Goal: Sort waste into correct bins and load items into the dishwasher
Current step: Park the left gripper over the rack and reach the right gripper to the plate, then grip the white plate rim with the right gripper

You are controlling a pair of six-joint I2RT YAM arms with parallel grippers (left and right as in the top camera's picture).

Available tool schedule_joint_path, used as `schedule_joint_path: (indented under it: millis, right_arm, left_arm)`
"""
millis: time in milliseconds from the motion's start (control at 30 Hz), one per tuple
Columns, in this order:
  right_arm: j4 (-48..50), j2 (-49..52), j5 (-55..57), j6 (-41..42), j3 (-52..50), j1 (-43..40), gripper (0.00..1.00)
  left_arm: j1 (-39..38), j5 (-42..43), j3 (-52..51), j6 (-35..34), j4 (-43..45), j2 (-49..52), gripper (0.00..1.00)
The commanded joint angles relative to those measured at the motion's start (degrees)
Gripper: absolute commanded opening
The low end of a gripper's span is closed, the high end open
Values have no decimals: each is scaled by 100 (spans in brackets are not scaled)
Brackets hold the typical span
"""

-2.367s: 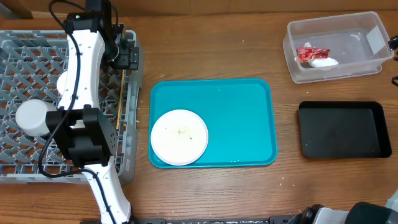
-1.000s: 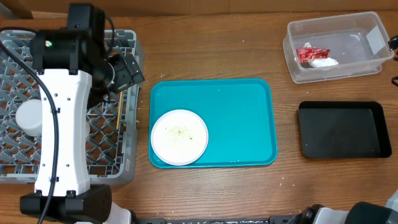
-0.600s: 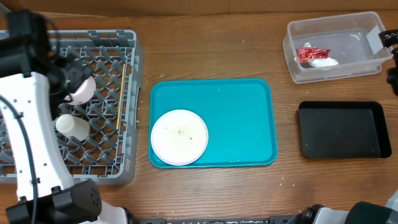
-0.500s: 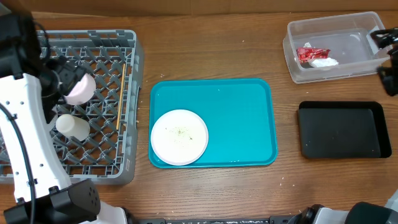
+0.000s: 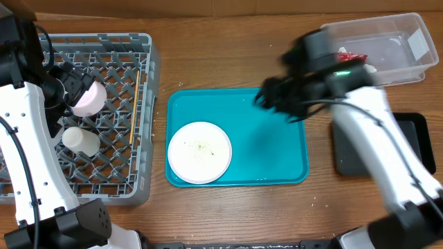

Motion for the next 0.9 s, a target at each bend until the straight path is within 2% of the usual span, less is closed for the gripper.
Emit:
schedule_joint_path:
  millis: [0, 33, 100, 167, 700, 867]
  right_arm:
    - [136, 544, 435, 323, -195, 546, 60]
    - [192, 730, 435, 326, -210, 684, 59]
    - [315, 1226, 459, 321, -210, 997, 49]
    - [348, 1475, 501, 323, -210, 1123, 45]
    - [695, 2417, 501, 393, -254, 1276, 48]
    - [763, 2420, 1300, 745, -553, 1268, 48]
  left_arm:
    - [-7, -13, -24, -138, -7, -55, 100]
    - [-7, -15, -24, -138, -4, -55, 100]
    - [-7, -15, -24, -138, -4, -55, 100]
    - [-7, -15, -24, -138, 9, -55, 100]
    - [-7, -13, -24, -138, 17, -52, 100]
    - [-7, -13, -24, -138, 17, -52, 100]
